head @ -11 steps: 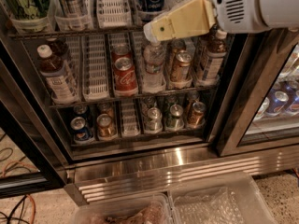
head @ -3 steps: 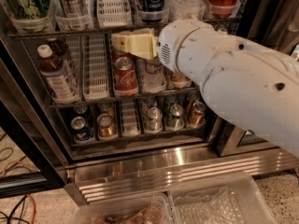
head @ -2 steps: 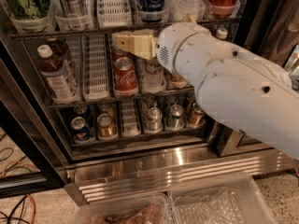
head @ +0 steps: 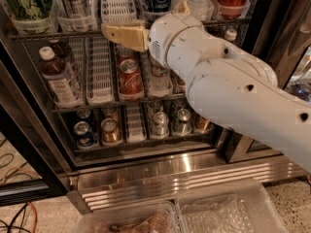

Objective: Pick pepsi can from middle shelf of fridge

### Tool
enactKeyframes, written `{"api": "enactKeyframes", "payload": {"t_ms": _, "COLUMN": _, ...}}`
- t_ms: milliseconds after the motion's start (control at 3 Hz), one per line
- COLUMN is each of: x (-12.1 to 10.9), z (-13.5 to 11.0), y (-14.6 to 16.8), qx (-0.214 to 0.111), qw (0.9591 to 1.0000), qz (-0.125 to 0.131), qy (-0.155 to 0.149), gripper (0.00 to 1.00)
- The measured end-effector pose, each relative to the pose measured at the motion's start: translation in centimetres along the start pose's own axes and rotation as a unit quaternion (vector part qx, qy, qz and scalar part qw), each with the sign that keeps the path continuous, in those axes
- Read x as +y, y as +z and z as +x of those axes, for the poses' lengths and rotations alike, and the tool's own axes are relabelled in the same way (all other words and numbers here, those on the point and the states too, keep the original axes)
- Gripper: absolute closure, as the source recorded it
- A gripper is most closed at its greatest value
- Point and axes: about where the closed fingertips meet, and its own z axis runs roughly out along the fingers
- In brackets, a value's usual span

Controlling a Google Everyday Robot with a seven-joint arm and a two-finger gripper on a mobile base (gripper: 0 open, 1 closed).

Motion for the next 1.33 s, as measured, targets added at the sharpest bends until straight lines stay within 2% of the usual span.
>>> {"api": "enactKeyframes", "payload": {"t_ms": 333, "x": 0.7, "z": -0.1, "y": 0.6, "qx": -0.012, "qw": 0.9998, "qz": -0.011, "qy": -0.007, "gripper": 0.0}}
{"api": "enactKeyframes", "payload": {"t_ms": 667, "x": 0.7, "z": 0.2, "y": 0.6, "qx": -0.013, "qw": 0.9997, "qz": -0.015, "qy": -0.012, "gripper": 0.18}}
{"api": "enactKeyframes", "payload": {"t_ms": 1000, "x": -0.2, "z": 0.8, "y": 0.0, "qx": -0.008, "qw": 0.9998, "qz": -0.006, "qy": -0.014, "gripper": 0.25}}
{"api": "enactKeyframes", "payload": {"t_ms": 1333, "x": -1.0, "z": 1.0, "y": -0.5, "qx": -0.006, "qw": 0.9999, "qz": 0.003, "qy": -0.016, "gripper": 0.17}}
